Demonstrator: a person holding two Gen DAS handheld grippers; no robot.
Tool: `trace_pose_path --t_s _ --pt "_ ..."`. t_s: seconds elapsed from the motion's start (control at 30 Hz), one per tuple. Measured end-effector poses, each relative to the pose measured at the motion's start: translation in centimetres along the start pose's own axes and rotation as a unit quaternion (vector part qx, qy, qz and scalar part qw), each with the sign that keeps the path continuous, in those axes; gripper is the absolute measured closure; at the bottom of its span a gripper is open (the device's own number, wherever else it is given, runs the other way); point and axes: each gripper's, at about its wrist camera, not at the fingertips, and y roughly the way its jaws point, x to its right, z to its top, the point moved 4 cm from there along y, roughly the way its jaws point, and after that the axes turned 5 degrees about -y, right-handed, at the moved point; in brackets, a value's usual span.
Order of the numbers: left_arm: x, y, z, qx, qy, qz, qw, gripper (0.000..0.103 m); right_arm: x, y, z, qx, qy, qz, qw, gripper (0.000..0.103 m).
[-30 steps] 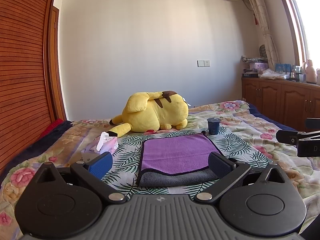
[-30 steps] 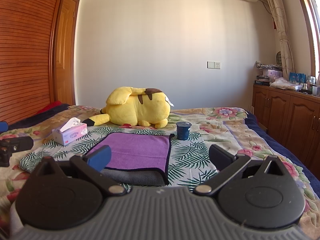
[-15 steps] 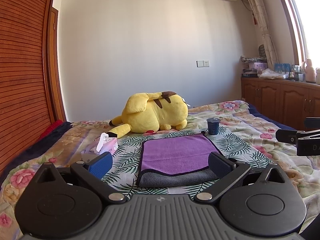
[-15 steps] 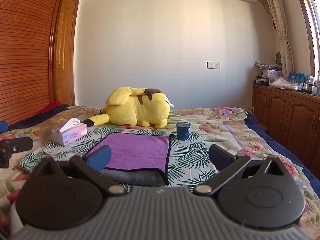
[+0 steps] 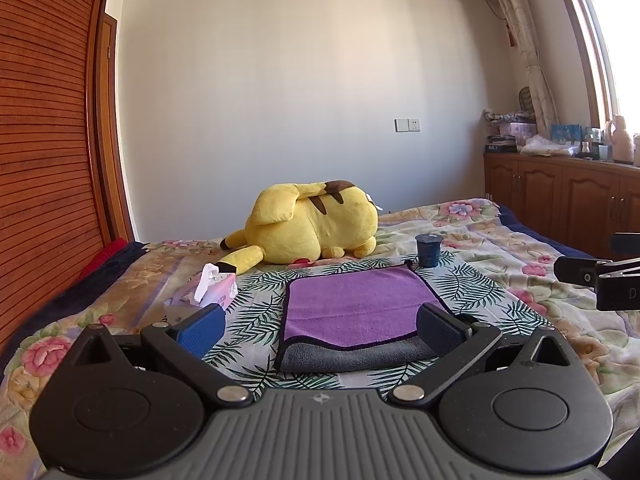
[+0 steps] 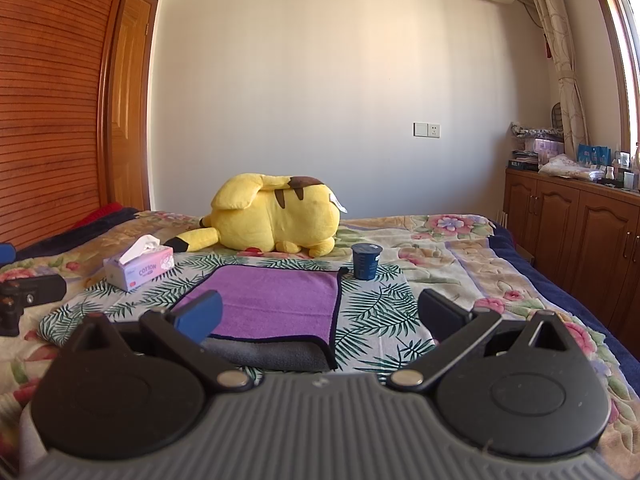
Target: Fold towel
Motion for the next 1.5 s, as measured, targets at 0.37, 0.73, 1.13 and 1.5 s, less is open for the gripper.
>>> trace_pose_path --t_s 0.37,0.73,1.13,1.5 --pt "-0.1 0.4 -0.3 -0.002 -0.001 0.002 1.0 0.016 0.0 0.0 0.0 0.0 0.0 0.0 1.0 0.0" --pt "-0.1 0.4 -0.3 -0.002 0.0 0.002 1.0 0.016 0.0 0.0 0.0 0.0 0.0 0.0 1.0 0.0" --pt "-0.1 0.4 -0.4 -0.002 0.0 0.002 1.0 0.016 -0.1 0.0 0.0 0.0 0.0 0.0 1.0 0.0" --pt "-0.3 1.7 -0.5 -0.022 0.002 0.006 0.9997 0.016 -0.5 1.4 -0.1 -0.016 -0.009 0.004 1.0 0.0"
